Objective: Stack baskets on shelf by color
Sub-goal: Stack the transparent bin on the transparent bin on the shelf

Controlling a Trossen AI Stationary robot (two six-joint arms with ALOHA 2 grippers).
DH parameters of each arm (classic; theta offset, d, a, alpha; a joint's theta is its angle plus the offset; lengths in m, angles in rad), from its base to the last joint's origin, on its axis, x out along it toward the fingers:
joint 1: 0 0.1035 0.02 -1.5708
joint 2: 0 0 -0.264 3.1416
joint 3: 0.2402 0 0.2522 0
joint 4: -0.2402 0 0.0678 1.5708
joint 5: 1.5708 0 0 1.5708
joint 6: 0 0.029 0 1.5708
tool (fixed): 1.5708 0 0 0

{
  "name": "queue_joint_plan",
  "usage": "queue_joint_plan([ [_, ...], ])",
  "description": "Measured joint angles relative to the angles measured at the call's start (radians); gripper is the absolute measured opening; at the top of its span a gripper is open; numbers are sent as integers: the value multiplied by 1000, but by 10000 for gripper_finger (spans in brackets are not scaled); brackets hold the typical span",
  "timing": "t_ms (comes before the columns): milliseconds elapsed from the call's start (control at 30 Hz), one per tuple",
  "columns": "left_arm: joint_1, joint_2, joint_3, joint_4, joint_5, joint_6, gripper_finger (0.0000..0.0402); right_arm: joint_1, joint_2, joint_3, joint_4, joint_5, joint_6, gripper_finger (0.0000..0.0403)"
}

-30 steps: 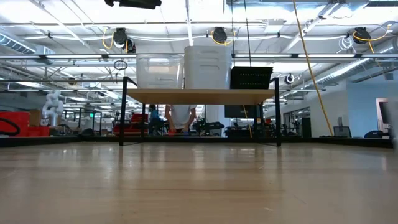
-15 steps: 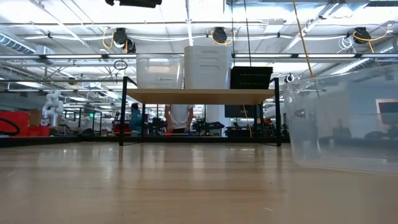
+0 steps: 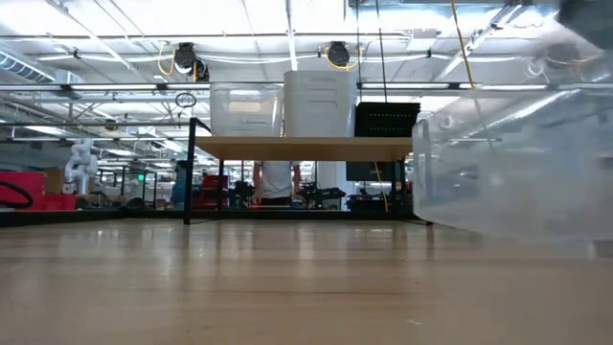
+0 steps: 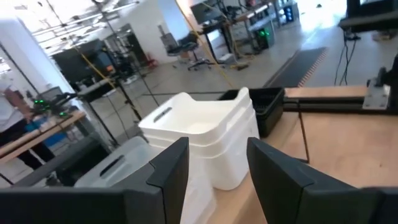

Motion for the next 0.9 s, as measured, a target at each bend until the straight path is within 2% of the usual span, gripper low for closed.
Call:
queue_joint_plan([
  [67, -36, -28, 0, -12, -39, -2, 165, -45, -35, 0, 98, -10, -5, 4],
  [233, -136, -89, 0, -33, -131, 2, 165, -163, -117, 2, 364, -132, -29, 3],
  [367, -209, -120, 0, -35, -247, 43, 165, -234, -150, 6, 556, -207, -179, 2],
  [533, -257, -146, 0, -34, -382, 79, 165, -356, -155, 99, 529, -213, -440, 1],
  [700, -255, -156, 0, -34, -426, 83, 165, -520, -155, 240, 533, -206, -724, 1],
  [800, -255, -154, 0, -37, -426, 80, 165, -634, -145, 335, 548, -210, -814, 1],
  [900, -247, -153, 0, -86, -426, 37, 165, -760, -117, 427, 557, -217, -834, 1],
])
